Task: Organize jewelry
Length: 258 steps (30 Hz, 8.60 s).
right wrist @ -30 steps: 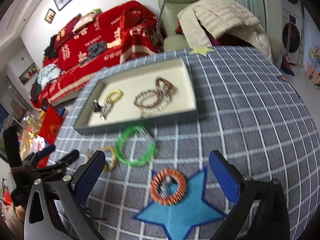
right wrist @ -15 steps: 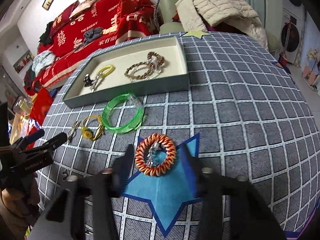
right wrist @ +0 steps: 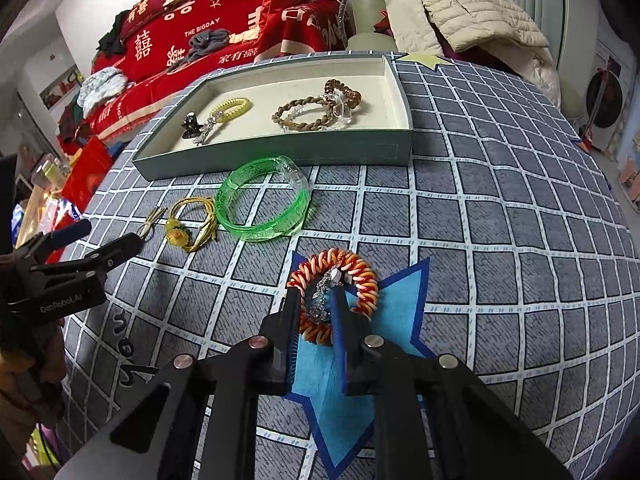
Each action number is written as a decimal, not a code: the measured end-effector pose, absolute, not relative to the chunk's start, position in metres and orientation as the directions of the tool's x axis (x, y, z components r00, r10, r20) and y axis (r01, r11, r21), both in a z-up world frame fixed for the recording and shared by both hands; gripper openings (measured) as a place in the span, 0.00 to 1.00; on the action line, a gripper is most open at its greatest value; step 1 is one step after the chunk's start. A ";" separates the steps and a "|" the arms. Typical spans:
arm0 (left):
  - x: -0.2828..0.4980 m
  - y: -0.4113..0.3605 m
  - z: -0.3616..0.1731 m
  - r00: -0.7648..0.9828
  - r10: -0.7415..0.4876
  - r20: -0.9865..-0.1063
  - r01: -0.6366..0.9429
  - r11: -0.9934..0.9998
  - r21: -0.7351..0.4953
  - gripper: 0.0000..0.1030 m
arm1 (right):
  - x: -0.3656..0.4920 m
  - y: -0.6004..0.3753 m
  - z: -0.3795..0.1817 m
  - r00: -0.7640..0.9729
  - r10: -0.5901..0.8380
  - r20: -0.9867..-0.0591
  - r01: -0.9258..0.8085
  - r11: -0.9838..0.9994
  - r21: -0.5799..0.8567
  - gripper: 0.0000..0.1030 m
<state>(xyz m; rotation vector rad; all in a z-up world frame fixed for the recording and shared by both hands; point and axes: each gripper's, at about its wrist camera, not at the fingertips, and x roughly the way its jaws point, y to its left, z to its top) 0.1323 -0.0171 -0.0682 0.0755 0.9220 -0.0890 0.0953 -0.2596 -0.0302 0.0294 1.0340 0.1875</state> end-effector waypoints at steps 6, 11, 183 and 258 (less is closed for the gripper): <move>0.134 -0.024 -0.072 0.583 -0.062 -0.810 0.138 0.990 0.023 1.00 | 0.093 -0.262 -0.029 0.488 0.180 -0.854 -0.147 0.981 0.123 0.16; 0.137 -0.028 -0.077 0.563 -0.074 -0.823 0.159 0.987 0.021 0.91 | 0.091 -0.263 -0.030 0.480 0.197 -0.855 -0.175 0.976 0.127 0.16; 0.163 -0.025 -0.013 0.696 -0.059 -0.716 0.114 0.993 0.029 1.00 | 0.143 -0.272 0.045 0.683 0.256 -0.684 -0.091 0.959 0.268 1.00; 0.144 -0.073 -0.070 0.514 -0.190 -0.837 0.327 0.945 -0.014 0.23 | 0.091 -0.268 -0.033 0.503 0.045 -0.863 -0.054 0.998 0.021 0.14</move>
